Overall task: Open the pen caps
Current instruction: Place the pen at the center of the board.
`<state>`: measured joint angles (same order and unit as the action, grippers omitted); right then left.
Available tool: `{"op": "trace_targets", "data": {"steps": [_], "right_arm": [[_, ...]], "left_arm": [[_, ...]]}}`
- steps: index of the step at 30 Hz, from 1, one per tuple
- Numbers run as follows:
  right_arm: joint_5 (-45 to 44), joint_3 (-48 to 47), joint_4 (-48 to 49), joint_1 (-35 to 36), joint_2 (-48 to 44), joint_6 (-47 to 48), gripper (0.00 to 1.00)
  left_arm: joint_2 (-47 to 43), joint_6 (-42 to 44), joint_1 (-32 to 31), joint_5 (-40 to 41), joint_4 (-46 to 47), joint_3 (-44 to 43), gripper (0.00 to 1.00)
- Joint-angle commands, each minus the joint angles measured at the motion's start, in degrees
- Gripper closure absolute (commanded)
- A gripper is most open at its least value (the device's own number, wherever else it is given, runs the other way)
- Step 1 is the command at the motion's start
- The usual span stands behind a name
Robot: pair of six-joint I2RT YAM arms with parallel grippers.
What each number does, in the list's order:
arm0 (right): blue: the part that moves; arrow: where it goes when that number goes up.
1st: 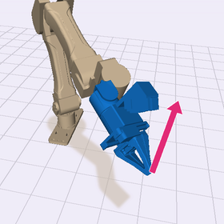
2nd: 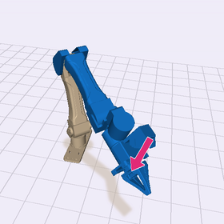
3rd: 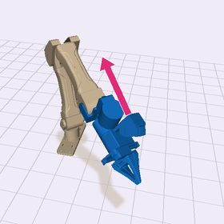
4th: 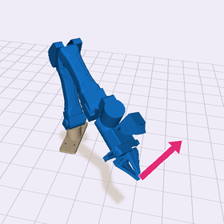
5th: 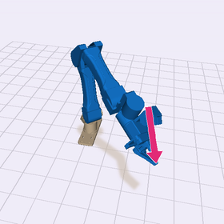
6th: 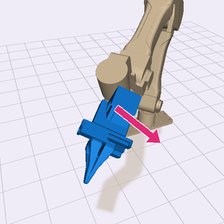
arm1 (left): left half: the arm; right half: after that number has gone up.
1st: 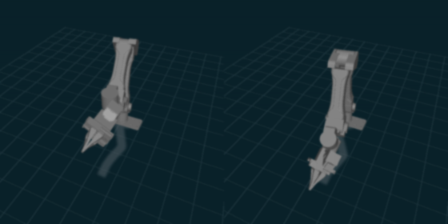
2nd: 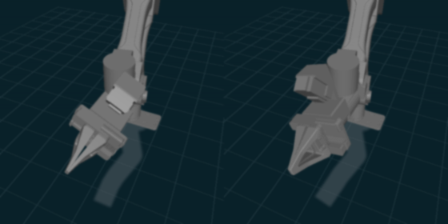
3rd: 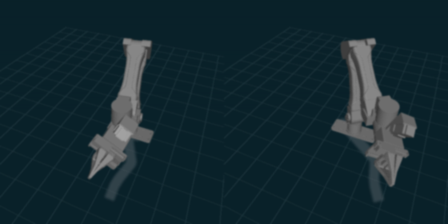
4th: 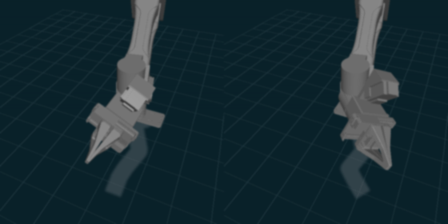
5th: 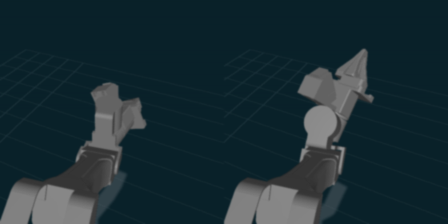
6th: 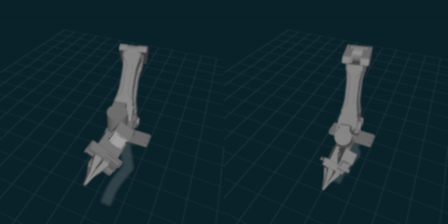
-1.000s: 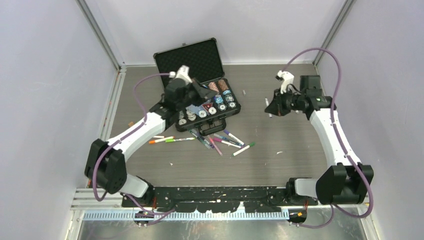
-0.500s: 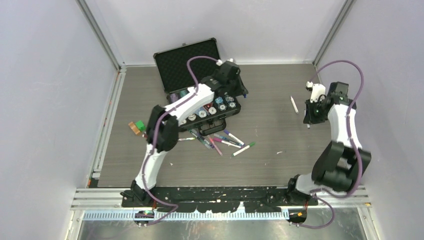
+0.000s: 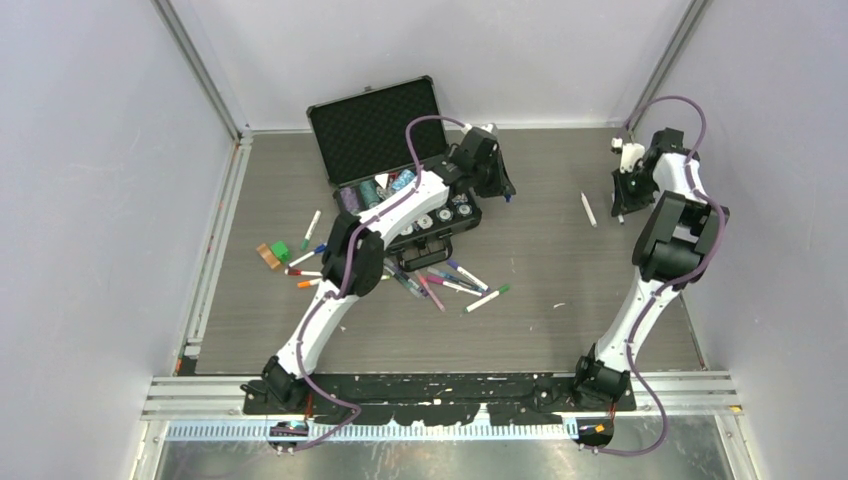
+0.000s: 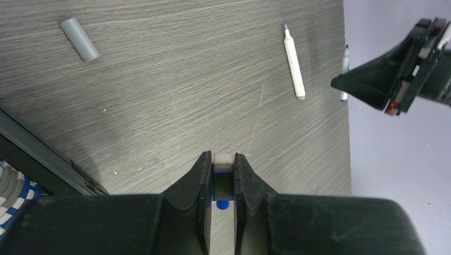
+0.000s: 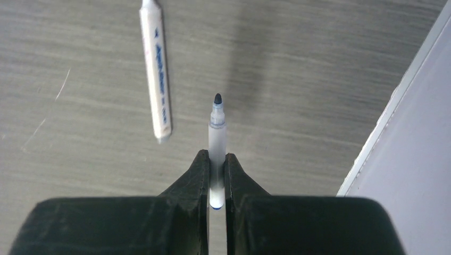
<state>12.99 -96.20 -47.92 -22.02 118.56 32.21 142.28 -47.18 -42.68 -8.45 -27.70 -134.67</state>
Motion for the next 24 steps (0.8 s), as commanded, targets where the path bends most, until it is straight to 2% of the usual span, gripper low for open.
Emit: {"op": "trace_targets", "data": {"steps": [1, 8, 12, 20, 24], "right_arm": [[-1.1, -6.1, -2.6, 1.2, 2.9, -4.7, 0.92], [-2.4, -15.0, -5.2, 2.8, 11.1, -9.0, 0.9], [-3.3, -17.8, -6.2, 3.9, 13.7, -9.4, 0.86], [-3.5, -18.3, -7.0, 4.8, 14.7, -10.0, 0.74], [-4.0, -16.9, -5.7, 4.8, 12.2, -11.0, 0.64]], "left_arm": [[-6.2, 3.7, 0.4, -1.6, 4.0, 3.3, 1.0], [-13.1, 5.5, 1.0, -3.3, 6.0, 11.6, 1.0], [-17.3, 6.7, 1.5, -4.1, 6.5, 16.5, 1.0], [-26.0, 7.2, 3.4, -5.8, 8.7, 27.1, 1.0], [-29.6, 8.5, 4.6, -6.2, 7.1, 30.6, 1.0]]}}
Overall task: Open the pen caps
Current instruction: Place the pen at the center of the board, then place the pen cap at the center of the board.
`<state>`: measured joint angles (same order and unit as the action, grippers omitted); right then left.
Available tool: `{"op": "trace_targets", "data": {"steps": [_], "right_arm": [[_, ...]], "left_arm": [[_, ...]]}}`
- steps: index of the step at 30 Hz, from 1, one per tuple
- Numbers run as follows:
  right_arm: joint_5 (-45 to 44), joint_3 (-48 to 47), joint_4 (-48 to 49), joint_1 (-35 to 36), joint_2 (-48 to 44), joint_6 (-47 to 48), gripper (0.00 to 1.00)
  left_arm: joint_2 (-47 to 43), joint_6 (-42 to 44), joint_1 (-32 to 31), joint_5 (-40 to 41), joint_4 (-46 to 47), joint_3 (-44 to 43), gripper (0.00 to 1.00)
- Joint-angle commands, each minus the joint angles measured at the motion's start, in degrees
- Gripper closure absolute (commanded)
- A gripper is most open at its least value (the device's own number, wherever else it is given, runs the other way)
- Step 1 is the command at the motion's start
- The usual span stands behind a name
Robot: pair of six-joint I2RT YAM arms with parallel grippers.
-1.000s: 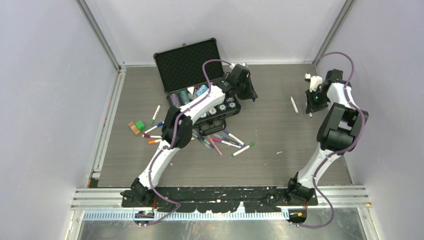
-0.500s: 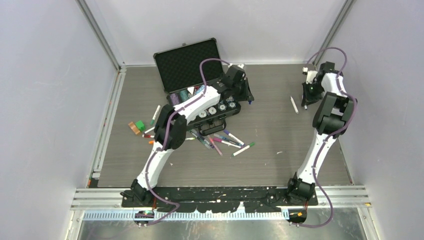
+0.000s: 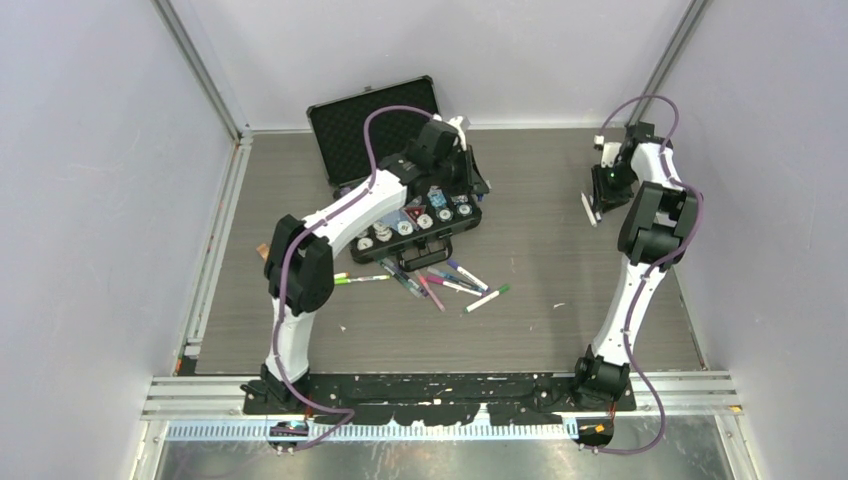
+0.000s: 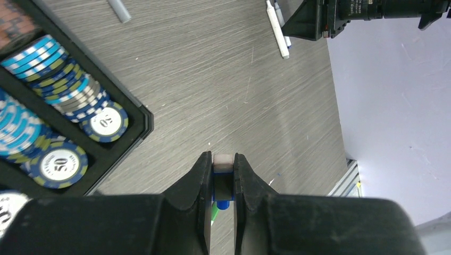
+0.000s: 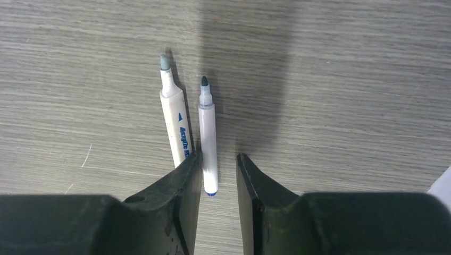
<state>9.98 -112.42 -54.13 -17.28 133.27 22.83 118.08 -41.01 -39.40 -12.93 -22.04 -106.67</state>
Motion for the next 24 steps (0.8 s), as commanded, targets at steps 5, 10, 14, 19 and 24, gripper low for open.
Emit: {"op": "trace_targets", "data": {"steps": [5, 10, 14, 19, 24], "right_arm": [[-1.9, 1.7, 2.2, 0.0, -5.5, -2.5, 0.6], [-0.5, 6.1, 4.5, 0.0, -12.7, -4.3, 0.58], [1.8, 7.7, 4.2, 0.2, -18.1, -4.9, 0.55], [11.1, 12.2, 1.2, 1.5, -27.3, -6.5, 0.54], [24.7, 22.0, 2.3, 5.9, -39.3, -11.3, 0.54]], "left_arm": [[-11.3, 5.1, 3.6, -2.6, -0.2, 8.8, 1.0], [-20.0, 9.7, 8.5, -3.7, -3.6, 17.3, 1.0], [-28.0, 13.9, 13.8, -4.2, -9.0, 24.7, 1.0], [-33.7, 19.1, 20.0, -4.1, -18.3, 31.2, 1.0], [-35.4, 16.6, 20.9, -6.0, -24.1, 39.0, 1.0]]}}
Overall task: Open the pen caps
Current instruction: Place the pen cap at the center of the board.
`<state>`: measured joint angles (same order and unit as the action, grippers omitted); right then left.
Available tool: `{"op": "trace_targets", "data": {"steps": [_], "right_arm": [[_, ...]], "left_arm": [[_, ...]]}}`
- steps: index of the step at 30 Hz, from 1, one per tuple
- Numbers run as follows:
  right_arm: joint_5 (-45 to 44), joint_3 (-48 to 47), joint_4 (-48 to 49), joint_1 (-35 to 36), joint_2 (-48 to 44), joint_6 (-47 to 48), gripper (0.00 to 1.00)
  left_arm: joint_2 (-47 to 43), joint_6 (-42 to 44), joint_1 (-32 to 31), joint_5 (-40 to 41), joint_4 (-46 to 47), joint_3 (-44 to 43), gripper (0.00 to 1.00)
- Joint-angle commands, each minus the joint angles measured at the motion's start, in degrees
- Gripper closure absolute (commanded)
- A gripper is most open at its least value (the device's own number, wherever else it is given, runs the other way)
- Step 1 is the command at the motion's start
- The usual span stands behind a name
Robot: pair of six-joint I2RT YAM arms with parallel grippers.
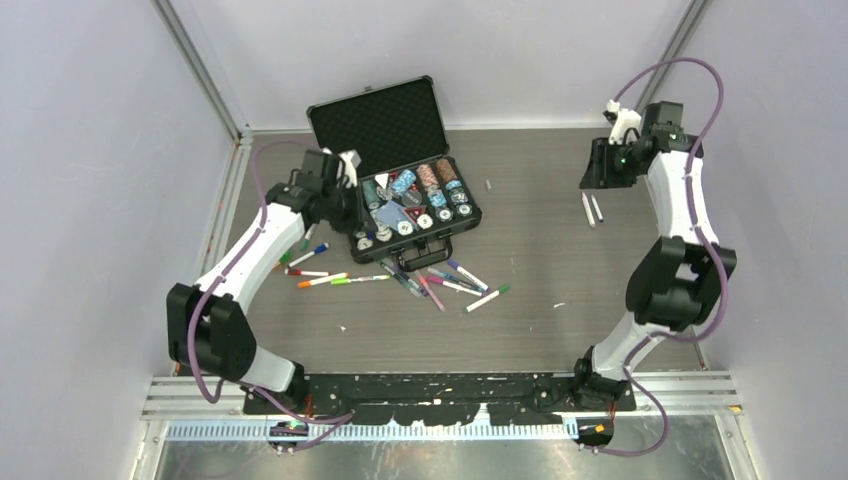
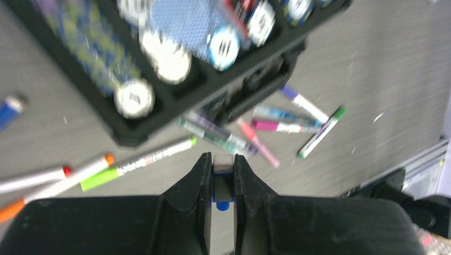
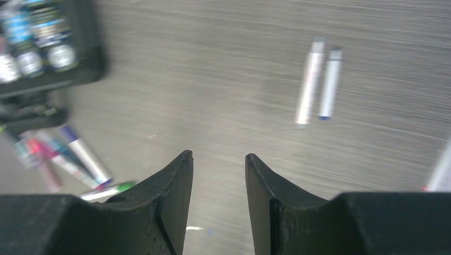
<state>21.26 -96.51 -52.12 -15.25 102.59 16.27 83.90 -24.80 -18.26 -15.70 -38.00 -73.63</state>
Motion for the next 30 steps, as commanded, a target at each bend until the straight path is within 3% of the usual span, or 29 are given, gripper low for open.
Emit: {"op": "trace_targets", "data": {"steps": [1, 6, 10, 14, 18, 25, 30], "right_arm": [[15.9, 8.3, 1.3, 5.2, -11.4, -6.3, 0.53], [21.6, 21.0, 11.0, 12.1, -24.0, -13.4, 0.5], [24.0, 30.0, 19.3, 12.0, -30.0, -15.9, 0.46], [25.8, 33.2, 22.0, 10.4, -31.7, -16.2, 0.45], [28.4, 34.6, 23.6, 8.9, -32.1, -17.5, 0.45], [30.6, 35.2, 23.9, 6.8, -32.5, -18.1, 0.45], [32.0, 35.5, 24.6, 6.0, -33.4, -19.3, 0.45]], "left_arm": [[-1.8, -0.7, -0.4, -3.7, -9.0, 7.6, 1.0], [-7.9, -4.4, -2.0, 3.1, -14.1, 16.3, 1.0], [-12.4, -7.3, -2.0, 10.4, -17.2, 21.9, 1.0], [-13.6, -9.5, -2.2, 17.0, -18.9, 24.5, 1.0], [-11.9, -8.9, -2.3, 19.5, -20.4, 22.9, 1.0], [-8.3, -6.4, -1.3, 14.5, -18.8, 19.7, 1.0], [-6.6, -1.1, 6.0, 19.2, -20.0, 12.1, 1.0]]}}
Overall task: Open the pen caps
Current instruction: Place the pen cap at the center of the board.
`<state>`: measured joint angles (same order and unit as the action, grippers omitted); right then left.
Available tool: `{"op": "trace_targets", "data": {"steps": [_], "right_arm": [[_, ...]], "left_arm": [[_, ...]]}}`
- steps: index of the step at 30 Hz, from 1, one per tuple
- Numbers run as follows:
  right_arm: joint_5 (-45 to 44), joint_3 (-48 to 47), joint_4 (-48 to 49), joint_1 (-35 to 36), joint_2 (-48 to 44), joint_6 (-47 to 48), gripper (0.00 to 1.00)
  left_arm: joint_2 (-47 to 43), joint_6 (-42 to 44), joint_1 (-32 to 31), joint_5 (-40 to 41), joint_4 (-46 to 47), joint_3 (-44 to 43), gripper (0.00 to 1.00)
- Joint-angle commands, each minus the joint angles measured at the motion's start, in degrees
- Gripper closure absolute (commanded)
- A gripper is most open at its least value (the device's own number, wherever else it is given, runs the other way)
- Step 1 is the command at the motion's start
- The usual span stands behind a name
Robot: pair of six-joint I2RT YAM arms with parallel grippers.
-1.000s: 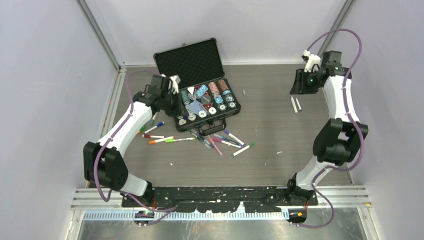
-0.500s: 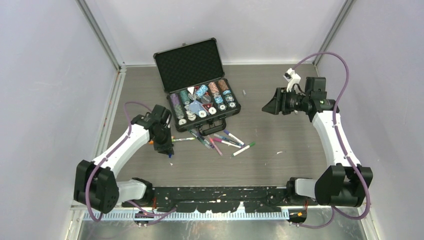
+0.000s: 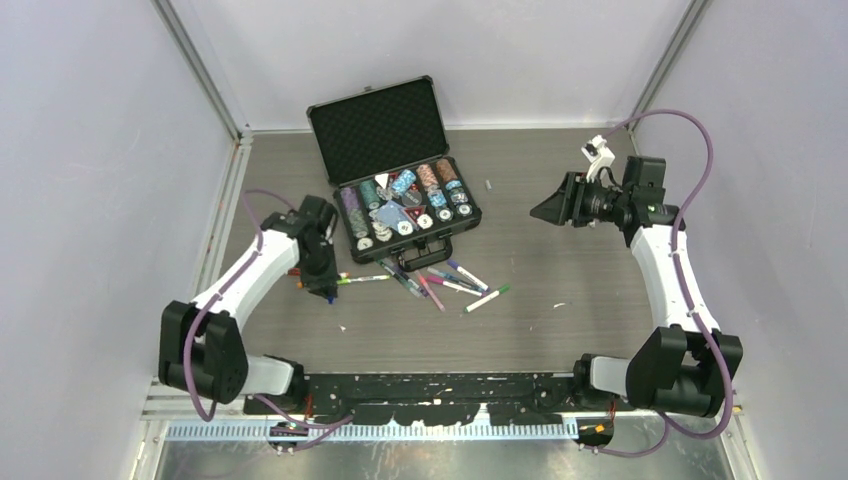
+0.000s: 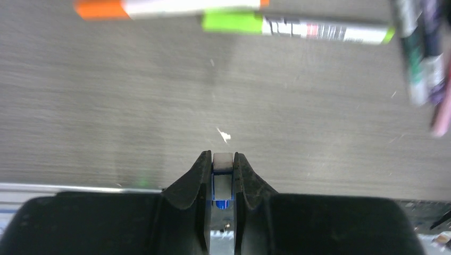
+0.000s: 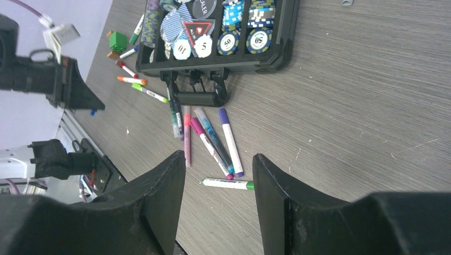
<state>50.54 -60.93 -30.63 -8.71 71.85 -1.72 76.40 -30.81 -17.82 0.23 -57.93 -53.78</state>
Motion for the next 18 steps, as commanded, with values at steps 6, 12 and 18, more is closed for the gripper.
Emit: {"op": "trace_targets", "data": {"steps": [6, 12, 18], "right_arm": [[3.1, -0.2, 2.9, -0.6, -2.5, -0.9, 0.45], [3.2, -0.2, 2.5, -0.6, -2.1, -0.5, 0.45], [3.2, 0.2, 2.8, -0.9, -2.2, -0.4, 0.45]], "left_arm": [[9.0, 15.5, 12.6, 1.1, 3.7, -20.1, 1.0], [23.0, 23.3, 15.6, 14.0, 10.9, -29.4, 1.0], [35.5, 23.0, 21.8, 11.6, 15.3, -38.2, 1.0]]}}
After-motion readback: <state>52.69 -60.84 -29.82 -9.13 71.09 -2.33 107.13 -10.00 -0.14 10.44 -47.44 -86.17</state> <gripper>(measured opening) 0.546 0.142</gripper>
